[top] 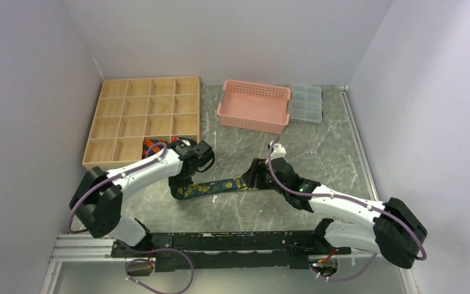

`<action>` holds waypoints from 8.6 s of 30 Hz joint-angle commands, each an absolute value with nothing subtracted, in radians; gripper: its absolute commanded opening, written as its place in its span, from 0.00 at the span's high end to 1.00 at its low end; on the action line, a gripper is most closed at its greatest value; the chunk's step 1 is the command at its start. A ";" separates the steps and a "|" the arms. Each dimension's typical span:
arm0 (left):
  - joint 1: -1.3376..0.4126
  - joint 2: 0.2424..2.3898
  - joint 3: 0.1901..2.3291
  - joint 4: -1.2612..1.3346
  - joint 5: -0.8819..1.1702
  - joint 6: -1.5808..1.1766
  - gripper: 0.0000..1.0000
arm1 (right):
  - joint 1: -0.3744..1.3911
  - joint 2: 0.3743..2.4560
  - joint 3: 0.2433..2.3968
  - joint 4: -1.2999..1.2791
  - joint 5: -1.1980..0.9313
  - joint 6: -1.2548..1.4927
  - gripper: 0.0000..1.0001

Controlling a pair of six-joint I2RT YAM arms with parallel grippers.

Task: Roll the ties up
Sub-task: Roll the tie at the center of the board.

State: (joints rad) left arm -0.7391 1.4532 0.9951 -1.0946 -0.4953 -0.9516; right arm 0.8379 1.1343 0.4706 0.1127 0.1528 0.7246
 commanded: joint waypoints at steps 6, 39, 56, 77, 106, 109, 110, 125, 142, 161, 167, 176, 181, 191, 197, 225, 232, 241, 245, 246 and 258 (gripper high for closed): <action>-0.859 1.707 1.203 -1.324 -0.655 -1.066 0.97 | 0.840 0.947 0.400 0.019 0.305 0.720 0.35; -0.995 1.822 1.240 -0.990 -0.446 -0.945 0.47 | 0.840 0.815 0.353 -0.087 0.357 0.726 0.33; -0.850 0.797 0.576 -0.549 -0.395 -1.038 0.25 | 0.842 1.122 0.564 0.130 -0.204 0.702 0.21; -0.416 0.616 0.178 -0.159 0.059 -1.068 0.25 | 0.945 1.734 0.983 0.144 -0.196 0.732 0.40; -0.347 0.706 0.110 0.047 0.268 -0.978 0.32 | 0.950 1.841 0.897 0.199 -0.206 0.764 0.62; -0.347 0.744 0.113 0.093 0.298 -0.976 0.36 | 0.950 1.841 0.893 0.200 -0.204 0.757 0.63; -0.347 0.751 0.113 0.103 0.306 -0.976 0.37 | 0.950 1.844 0.894 0.200 -0.205 0.757 0.63; -0.345 0.792 0.127 0.142 0.359 -0.946 0.67 | 0.950 1.858 0.884 0.226 -0.218 0.759 0.66; -0.358 0.870 0.403 -0.359 0.149 -0.770 0.97 | 0.928 1.539 0.817 0.085 0.009 0.723 0.33; -0.760 1.321 0.825 -0.826 -0.474 -0.956 0.97 | 0.849 1.036 0.493 -0.024 0.205 0.654 0.31; -0.843 1.466 0.983 -0.984 -0.585 -1.060 0.97 | 0.837 1.010 0.446 -0.007 0.211 0.667 0.31; -0.941 1.709 1.196 -1.149 -0.668 -1.171 0.97 | 0.817 0.962 0.403 -0.018 0.231 0.677 0.31; -0.967 1.813 1.251 -1.109 -0.640 -1.140 0.97 | 0.809 0.882 0.379 -0.063 0.262 0.688 0.30; -1.016 1.929 1.381 -1.096 -0.637 -1.083 0.97 | 0.798 0.804 0.340 -0.107 0.282 0.711 0.30; -1.025 1.959 1.410 -1.010 -0.564 -0.991 0.94 | 0.794 0.784 0.324 -0.118 0.299 0.721 0.30; -1.009 1.948 1.419 -1.630 -0.845 -1.316 0.97 | 0.783 0.750 0.310 -0.086 0.258 0.713 0.31; -1.022 2.050 1.482 -1.598 -0.844 -1.284 0.97 | 0.781 0.702 0.288 -0.121 0.288 0.736 0.31; -1.074 2.187 1.552 -1.574 -0.854 -1.305 0.97 | 0.779 0.617 0.254 -0.171 0.325 0.760 0.32; -1.088 2.174 1.544 -1.481 -0.821 -1.235 0.97 | 0.778 0.602 0.250 -0.179 0.331 0.762 0.32; -1.089 2.164 1.537 -1.444 -0.806 -1.207 0.95 | 0.778 0.601 0.251 -0.183 0.333 0.764 0.32; -1.103 2.043 1.420 -1.139 -0.646 -1.039 0.44 | 0.778 0.589 0.260 -0.212 0.341 0.764 0.31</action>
